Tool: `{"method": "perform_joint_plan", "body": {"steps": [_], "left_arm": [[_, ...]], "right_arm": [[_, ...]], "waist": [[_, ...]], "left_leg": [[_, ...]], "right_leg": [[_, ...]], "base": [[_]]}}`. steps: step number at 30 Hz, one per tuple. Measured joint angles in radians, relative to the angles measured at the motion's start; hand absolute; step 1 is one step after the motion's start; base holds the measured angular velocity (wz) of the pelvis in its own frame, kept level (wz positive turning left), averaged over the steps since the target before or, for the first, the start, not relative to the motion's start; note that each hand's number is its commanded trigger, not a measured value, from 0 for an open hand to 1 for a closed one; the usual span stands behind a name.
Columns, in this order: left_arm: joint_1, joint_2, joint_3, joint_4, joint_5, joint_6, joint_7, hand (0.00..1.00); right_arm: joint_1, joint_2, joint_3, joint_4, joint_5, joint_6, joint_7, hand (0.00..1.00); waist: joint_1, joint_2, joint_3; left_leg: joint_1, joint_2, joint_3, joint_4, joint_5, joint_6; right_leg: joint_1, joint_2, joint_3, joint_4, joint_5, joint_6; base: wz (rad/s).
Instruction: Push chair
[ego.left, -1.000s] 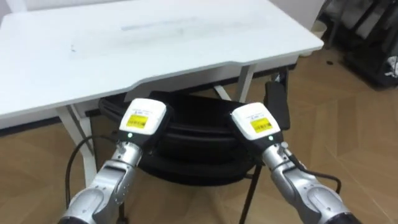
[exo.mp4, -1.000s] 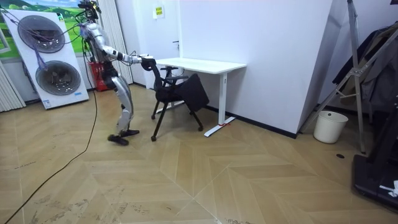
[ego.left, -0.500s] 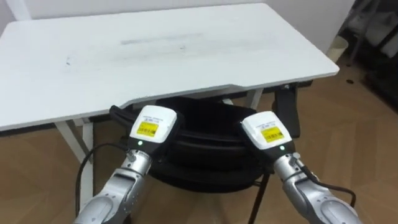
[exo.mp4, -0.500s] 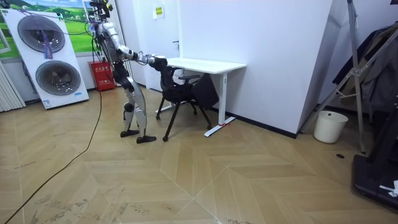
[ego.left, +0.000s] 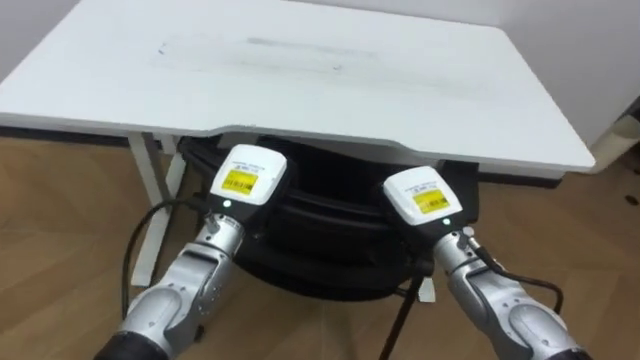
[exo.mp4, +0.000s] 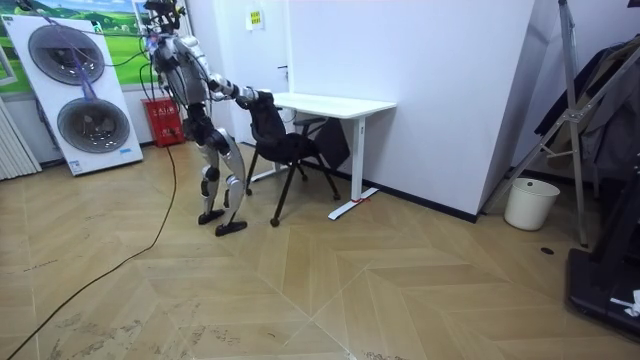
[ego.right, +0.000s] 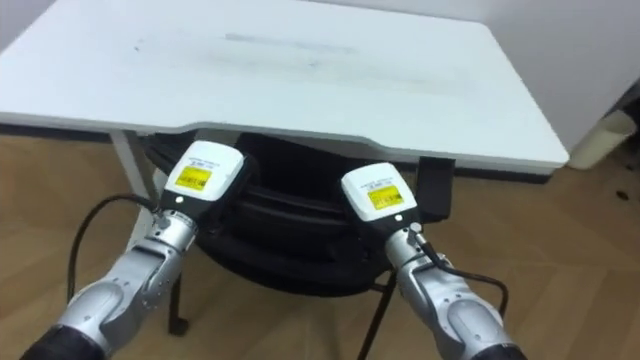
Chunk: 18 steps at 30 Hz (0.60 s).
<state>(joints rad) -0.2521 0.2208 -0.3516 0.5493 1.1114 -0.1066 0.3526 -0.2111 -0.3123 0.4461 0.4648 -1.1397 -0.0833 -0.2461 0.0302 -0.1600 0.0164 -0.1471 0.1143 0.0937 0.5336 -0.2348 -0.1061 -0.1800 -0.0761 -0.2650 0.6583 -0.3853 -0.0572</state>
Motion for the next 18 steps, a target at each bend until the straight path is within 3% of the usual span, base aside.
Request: {"method": "perform_joint_plan", "body": {"steps": [1,2,3,4,5,6,7,8,12,13,14,15,16,18], "left_arm": [[0.007,-0.02,0.004,0.0,0.0,0.02,-0.009,1.0],[0.017,-0.016,0.001,-0.002,0.001,0.015,-0.009,1.0],[0.028,-0.017,0.001,-0.015,0.003,0.017,-0.007,1.0],[0.048,0.004,0.005,-0.052,0.005,0.02,-0.005,1.0],[0.066,0.021,0.009,-0.077,0.005,0.02,-0.004,1.0],[0.071,0.026,0.009,-0.083,0.005,0.018,-0.006,1.0],[0.076,0.032,0.009,-0.09,0.008,0.017,-0.01,1.0],[0.079,0.038,0.009,-0.099,0.008,0.018,-0.013,1.0],[0.08,0.054,0.025,-0.11,0.008,0.019,-0.033,1.0],[0.08,0.061,0.029,-0.116,0.008,0.018,-0.04,0.91],[0.08,0.066,0.034,-0.121,0.009,0.016,-0.039,0.52],[0.08,0.07,0.034,-0.124,0.009,0.016,-0.039,0.3],[0.08,0.073,0.034,-0.126,0.01,0.016,-0.039,0.0],[0.08,0.072,0.034,-0.126,0.012,0.017,-0.039,0.0]], "right_arm": [[0.001,-0.002,0.002,0.0,-0.001,0.004,0.017,1.0],[0.007,-0.004,0.005,0.001,-0.01,0.004,0.018,1.0],[0.007,0.0,0.006,0.002,-0.015,0.001,0.018,1.0],[0.005,0.01,0.01,0.001,-0.028,-0.006,0.01,1.0],[0.008,0.012,0.026,-0.002,-0.026,-0.007,-0.009,1.0],[0.012,0.013,0.031,-0.003,-0.025,-0.007,-0.014,1.0],[0.018,0.013,0.033,-0.006,-0.025,-0.006,-0.017,1.0],[0.018,0.016,0.034,-0.006,-0.025,-0.006,-0.014,1.0],[0.019,0.037,0.043,-0.007,-0.022,-0.007,-0.02,1.0],[0.018,0.044,0.043,-0.01,-0.024,-0.004,-0.018,1.0],[0.017,0.049,0.043,-0.013,-0.024,-0.001,-0.017,0.76],[0.015,0.052,0.043,-0.013,-0.024,-0.001,-0.016,0.76],[0.014,0.054,0.043,-0.013,-0.024,-0.001,-0.013,0.04],[0.014,0.054,0.043,-0.014,-0.024,-0.001,-0.01,0.0]], "waist": [[0.023,0.006,-0.0044],[0.052,0.009,-0.0055],[0.062,0.02,-0.012],[0.072,0.014,-0.01],[0.085,0.015,-0.0092],[0.083,0.017,-0.0104],[0.092,0.014,-0.0102],[0.097,0.009,-0.0089],[0.095,0.01,-0.0079],[0.101,0.013,-0.0078],[0.106,0.016,-0.0076],[0.105,0.02,-0.0056],[0.104,0.023,-0.0047],[0.099,0.023,-0.0071]], "left_leg": [[-0.004,-0.002,0.017,0.01,-0.007,0.017],[-0.006,-0.005,0.044,-0.029,-0.001,0.028],[-0.007,-0.006,0.049,-0.057,0.007,0.037],[-0.007,-0.013,0.051,-0.102,0.023,0.051],[-0.003,-0.027,0.05,-0.135,0.043,0.058],[-0.001,-0.037,0.049,-0.15,0.056,0.059],[0.007,-0.054,0.031,-0.167,0.1,0.084],[0.013,-0.06,0.024,-0.183,0.11,0.082],[0.016,-0.085,-0.012,-0.207,0.124,0.087],[0.01,-0.082,-0.015,-0.208,0.121,0.091],[0.001,-0.079,-0.028,-0.21,0.117,0.088],[-0.002,-0.076,-0.032,-0.211,0.117,0.088],[-0.003,-0.076,-0.043,-0.215,0.117,0.092],[-0.001,-0.088,-0.053,-0.23,0.123,0.103]], "right_leg": [[0.009,-0.008,-0.017,-0.016,-0.007,0.0],[0.034,-0.029,-0.083,-0.078,0.009,0.026],[0.057,-0.032,-0.118,-0.118,0.024,0.045],[0.088,-0.048,-0.201,-0.18,0.064,0.049],[0.107,-0.05,-0.252,-0.2,0.076,0.035],[0.115,-0.048,-0.264,-0.202,0.076,0.035],[0.129,-0.048,-0.281,-0.204,0.072,0.032],[0.14,-0.048,-0.29,-0.216,0.072,0.032],[0.162,-0.038,-0.302,-0.256,0.086,0.029],[0.163,-0.032,-0.302,-0.269,0.093,0.04],[0.164,-0.021,-0.303,-0.289,0.107,0.049],[0.167,-0.015,-0.303,-0.301,0.115,0.05],[0.174,-0.007,-0.304,-0.327,0.132,0.048],[0.183,-0.004,-0.308,-0.353,0.149,0.044]], "base": [[0.0],[-0.16],[-0.14],[-0.03],[0.14],[0.34],[0.42],[0.38],[0.32],[0.04],[0.06],[0.09],[0.14],[0.17]]}}
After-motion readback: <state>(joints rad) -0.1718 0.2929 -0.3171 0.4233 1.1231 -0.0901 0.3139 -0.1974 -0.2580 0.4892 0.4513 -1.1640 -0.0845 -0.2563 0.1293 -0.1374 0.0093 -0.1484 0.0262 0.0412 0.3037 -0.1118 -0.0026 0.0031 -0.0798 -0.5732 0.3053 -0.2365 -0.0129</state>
